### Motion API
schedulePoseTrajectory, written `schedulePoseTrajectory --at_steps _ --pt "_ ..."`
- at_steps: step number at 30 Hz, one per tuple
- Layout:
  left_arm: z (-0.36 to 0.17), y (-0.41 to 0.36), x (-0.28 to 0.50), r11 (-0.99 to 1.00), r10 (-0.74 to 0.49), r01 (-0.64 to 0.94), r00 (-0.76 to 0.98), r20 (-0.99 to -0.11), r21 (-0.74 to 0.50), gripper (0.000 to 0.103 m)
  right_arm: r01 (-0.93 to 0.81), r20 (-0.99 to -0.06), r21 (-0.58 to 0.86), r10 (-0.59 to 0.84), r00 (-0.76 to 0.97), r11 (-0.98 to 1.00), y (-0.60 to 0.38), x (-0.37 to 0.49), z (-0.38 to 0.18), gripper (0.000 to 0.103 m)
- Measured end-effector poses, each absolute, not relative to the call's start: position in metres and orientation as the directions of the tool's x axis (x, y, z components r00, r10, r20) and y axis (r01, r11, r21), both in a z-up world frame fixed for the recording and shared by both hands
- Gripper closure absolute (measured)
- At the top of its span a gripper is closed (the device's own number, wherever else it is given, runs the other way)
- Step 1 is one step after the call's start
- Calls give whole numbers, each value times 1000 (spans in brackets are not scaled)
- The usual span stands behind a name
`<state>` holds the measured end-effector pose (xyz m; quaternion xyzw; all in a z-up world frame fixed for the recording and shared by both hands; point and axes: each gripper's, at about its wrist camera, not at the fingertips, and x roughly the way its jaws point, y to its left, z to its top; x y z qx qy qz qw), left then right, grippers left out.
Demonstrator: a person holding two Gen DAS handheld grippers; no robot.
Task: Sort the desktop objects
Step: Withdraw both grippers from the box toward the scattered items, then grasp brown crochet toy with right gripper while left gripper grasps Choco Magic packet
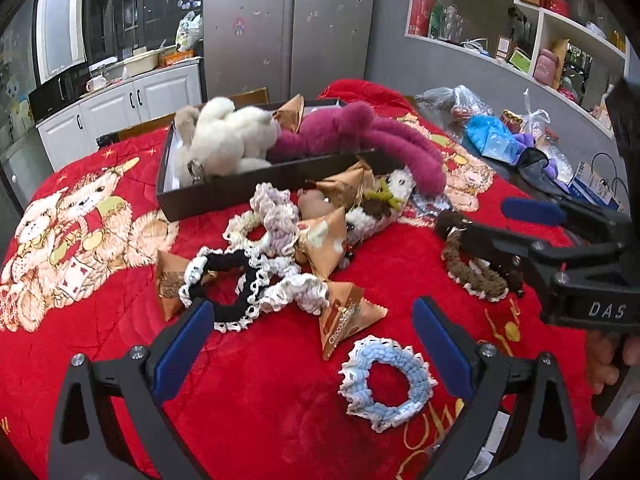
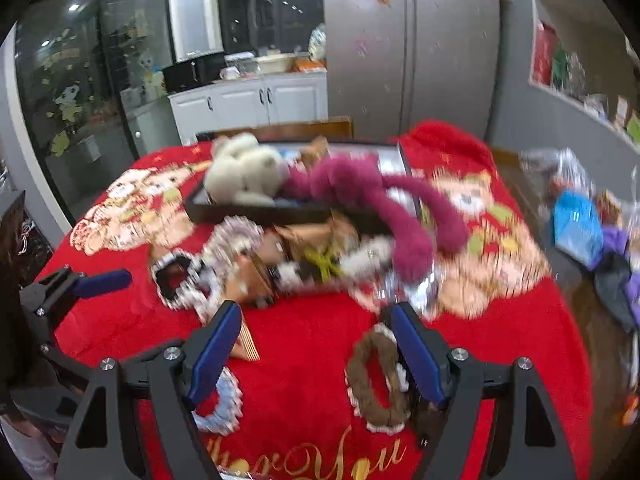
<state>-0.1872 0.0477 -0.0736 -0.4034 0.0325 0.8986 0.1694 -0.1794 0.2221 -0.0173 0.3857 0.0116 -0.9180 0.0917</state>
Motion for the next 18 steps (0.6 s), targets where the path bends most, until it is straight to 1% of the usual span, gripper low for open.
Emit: schedulePoseTrajectory --at_steps 6,18 --pt "-93 55 -196 -937 271 -343 -585 -765 -69 3 125 -756 90 -150 -638 -988 238 -180 -50 23" --pt "-115 65 -211 -931 255 -360 -543 -800 -53 3 108 -788 112 -155 -596 -988 247 -188 -80 23"
